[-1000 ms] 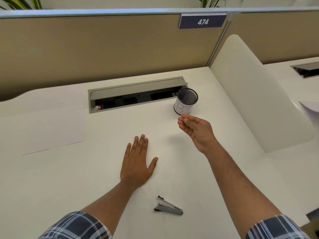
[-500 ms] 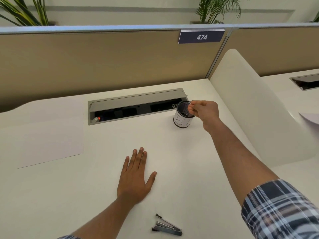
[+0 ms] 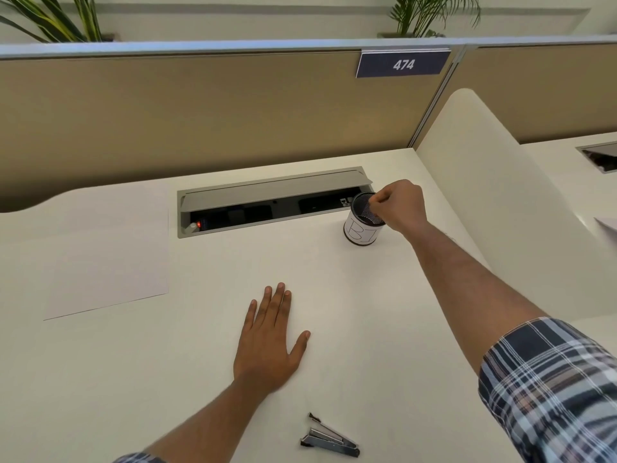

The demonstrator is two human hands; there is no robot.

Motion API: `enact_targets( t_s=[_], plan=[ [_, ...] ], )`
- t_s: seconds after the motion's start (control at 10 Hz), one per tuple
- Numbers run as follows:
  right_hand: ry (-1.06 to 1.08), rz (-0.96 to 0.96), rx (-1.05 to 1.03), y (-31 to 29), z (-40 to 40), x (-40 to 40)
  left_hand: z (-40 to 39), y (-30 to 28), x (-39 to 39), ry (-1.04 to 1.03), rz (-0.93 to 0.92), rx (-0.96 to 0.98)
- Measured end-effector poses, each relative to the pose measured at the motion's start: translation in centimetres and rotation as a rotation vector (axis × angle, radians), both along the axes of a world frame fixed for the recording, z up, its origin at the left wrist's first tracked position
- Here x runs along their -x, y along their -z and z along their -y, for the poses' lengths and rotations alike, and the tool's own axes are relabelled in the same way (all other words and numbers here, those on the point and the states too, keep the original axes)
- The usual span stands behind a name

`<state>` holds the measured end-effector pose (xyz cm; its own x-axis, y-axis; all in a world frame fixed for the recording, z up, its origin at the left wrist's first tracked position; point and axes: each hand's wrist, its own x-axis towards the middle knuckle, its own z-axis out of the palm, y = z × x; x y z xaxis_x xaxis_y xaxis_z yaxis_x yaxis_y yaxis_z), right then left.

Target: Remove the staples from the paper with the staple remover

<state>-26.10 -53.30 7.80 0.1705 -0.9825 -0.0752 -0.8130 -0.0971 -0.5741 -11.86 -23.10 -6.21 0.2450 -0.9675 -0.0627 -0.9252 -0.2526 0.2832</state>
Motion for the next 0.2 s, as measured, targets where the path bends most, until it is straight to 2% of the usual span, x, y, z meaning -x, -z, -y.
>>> enact_targets(
  t_s=[0.2],
  plan=[
    [0.046,0.114,0.014,0.07,-0.72,0.16,-0.07,0.01,0.11,0.000,0.002,0.025]
  ],
)
